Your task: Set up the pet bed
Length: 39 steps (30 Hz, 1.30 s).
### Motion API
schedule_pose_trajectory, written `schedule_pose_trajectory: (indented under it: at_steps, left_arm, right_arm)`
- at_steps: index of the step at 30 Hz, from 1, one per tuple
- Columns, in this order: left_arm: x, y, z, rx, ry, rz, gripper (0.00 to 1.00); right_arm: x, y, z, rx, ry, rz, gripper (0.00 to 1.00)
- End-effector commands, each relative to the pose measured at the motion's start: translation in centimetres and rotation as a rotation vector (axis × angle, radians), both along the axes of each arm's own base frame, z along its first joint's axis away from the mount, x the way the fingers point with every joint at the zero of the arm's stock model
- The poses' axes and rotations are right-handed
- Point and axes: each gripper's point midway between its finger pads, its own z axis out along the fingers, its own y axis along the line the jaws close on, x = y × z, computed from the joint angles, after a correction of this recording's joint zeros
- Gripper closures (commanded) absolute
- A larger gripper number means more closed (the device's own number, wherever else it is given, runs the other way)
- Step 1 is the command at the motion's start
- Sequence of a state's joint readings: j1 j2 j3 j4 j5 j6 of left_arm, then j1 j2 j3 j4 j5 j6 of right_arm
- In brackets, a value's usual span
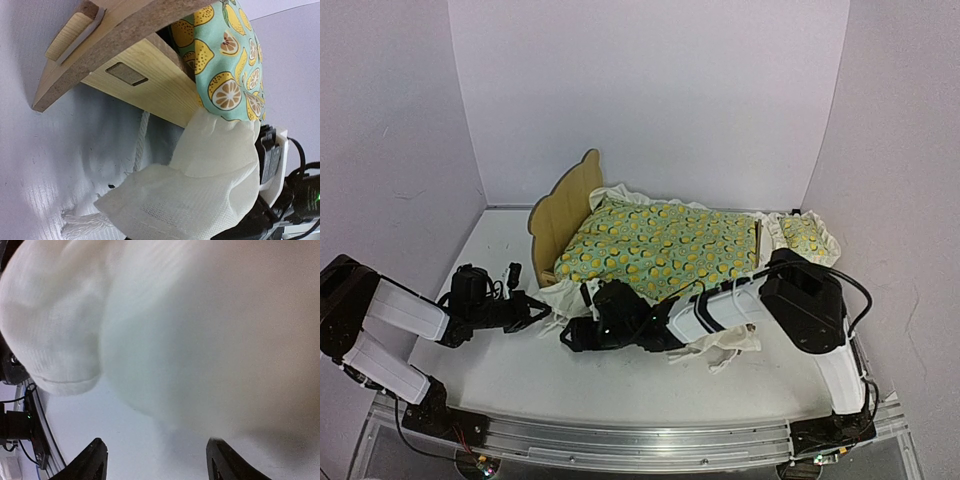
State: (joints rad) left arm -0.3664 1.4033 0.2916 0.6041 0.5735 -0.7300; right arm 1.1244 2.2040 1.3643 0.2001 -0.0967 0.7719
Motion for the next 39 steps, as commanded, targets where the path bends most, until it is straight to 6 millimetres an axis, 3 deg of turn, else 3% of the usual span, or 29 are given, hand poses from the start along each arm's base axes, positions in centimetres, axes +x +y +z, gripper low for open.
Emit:
schedule_pose_trajectory:
  at_steps: [1, 4, 14, 20, 24, 35, 39]
  left_arm:
    - [0.6, -0.3, 1.8, -0.022, -0.080, -0.013, 1.00]
    - [0.6, -0.4, 1.9, -0.026, -0.082, -0.021, 1.00]
    - [0.5, -0.6, 2.0, -0.034, -0.076, -0.036, 1.00]
    - [0.4, -0.7, 2.2, -0.038, -0.080, -0.043, 1.00]
    - [0.4, -0.7, 2.3, -0.042, -0.080, -0.043, 1.00]
    - [0.0, -0.9, 2.7, -0.053, -0.089, -0.065, 1.00]
    - [0.0, -0.9, 2.8, -0.050, -0.094, -0.068, 1.00]
  right_arm:
    - [1.0, 4.0, 2.1, 0.183, -0.041, -0.151, 0.33]
    - [1.2, 5.0, 1.3, 0.214, -0.077, -0.207, 0.40]
    - [3.5, 4.7, -0.5, 0.272, -0.169, -0.407, 0.51]
    - [3.6, 5.8, 0.0, 0.328, -0.190, -0.414, 0.53]
    - [3.6, 6.3, -0.2, 0.332, -0.176, -0.424, 0.63]
    - [1.2, 5.8, -0.6, 0.206, -0.171, -0.361, 0.51]
    - [0.5, 5.9, -1.1, 0.185, -0.144, -0.345, 0.55]
